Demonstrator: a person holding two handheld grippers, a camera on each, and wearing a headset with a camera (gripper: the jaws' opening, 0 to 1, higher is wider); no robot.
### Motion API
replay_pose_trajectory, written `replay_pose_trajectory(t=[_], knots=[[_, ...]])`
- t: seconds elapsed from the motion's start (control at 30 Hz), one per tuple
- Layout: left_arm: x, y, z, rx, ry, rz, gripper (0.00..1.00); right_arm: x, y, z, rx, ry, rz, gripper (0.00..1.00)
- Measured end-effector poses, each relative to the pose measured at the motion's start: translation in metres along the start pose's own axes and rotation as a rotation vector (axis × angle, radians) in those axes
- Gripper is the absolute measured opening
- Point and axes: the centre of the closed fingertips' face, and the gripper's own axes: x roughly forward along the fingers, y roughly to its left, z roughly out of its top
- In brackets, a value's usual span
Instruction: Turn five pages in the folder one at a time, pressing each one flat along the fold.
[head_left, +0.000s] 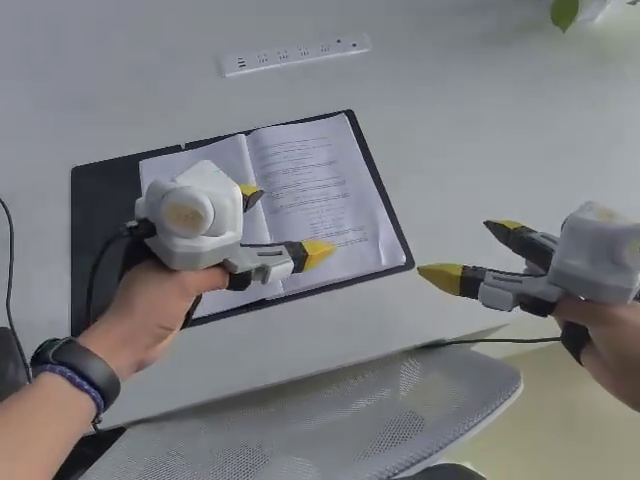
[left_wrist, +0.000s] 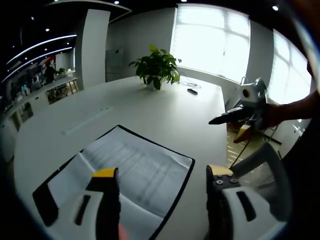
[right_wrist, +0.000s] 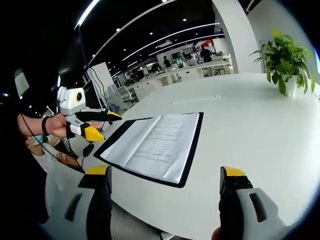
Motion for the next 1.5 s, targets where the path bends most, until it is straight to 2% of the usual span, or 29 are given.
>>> replay_pose_trajectory(t=[0.23,0.4,0.57,0.67,0.73,1.03,1.13,1.2,1.27,1.37,1.43,1.5], knots=[[0.039,-0.019,-0.003,0.031,0.032,-0.028,0.59,-0.003,0.001,-0.004,0.02,-0.005,0.001,0.87],[0.065,-0.027,-0.008,0.023,0.054,-0.042,0.53,-0.005,0.0,-0.009,0.029,-0.002,-0.001,0.86],[0.087,-0.037,-0.021,0.015,0.085,-0.061,0.5,-0.006,0.0,-0.012,0.038,-0.002,-0.004,0.85],[0.096,-0.038,-0.03,-0.001,0.108,-0.047,0.51,-0.007,0.0,-0.013,0.044,-0.003,-0.005,0.84],[0.103,-0.034,-0.04,0.008,0.135,-0.017,0.49,-0.007,-0.001,-0.014,0.049,-0.004,-0.009,0.84],[0.127,-0.036,-0.053,-0.017,0.141,0.017,0.36,-0.01,-0.005,-0.016,0.071,-0.004,-0.013,0.82],[0.133,-0.038,-0.057,-0.008,0.146,0.029,0.32,-0.01,-0.006,-0.017,0.077,-0.001,-0.012,0.82],[0.136,-0.039,-0.061,0.018,0.153,0.043,0.29,-0.011,-0.007,-0.017,0.081,0.0,-0.011,0.82],[0.138,-0.04,-0.061,0.028,0.131,0.059,0.29,-0.011,-0.007,-0.017,0.084,-0.001,-0.01,0.82],[0.145,-0.037,-0.065,0.073,0.116,0.097,0.28,-0.011,-0.008,-0.018,0.088,0.002,-0.009,0.81],[0.145,-0.037,-0.063,0.048,0.089,0.116,0.28,-0.011,-0.01,-0.019,0.089,0.006,-0.009,0.81],[0.144,-0.038,-0.063,0.057,0.079,0.129,0.28,-0.011,-0.01,-0.019,0.091,0.009,-0.01,0.8]])
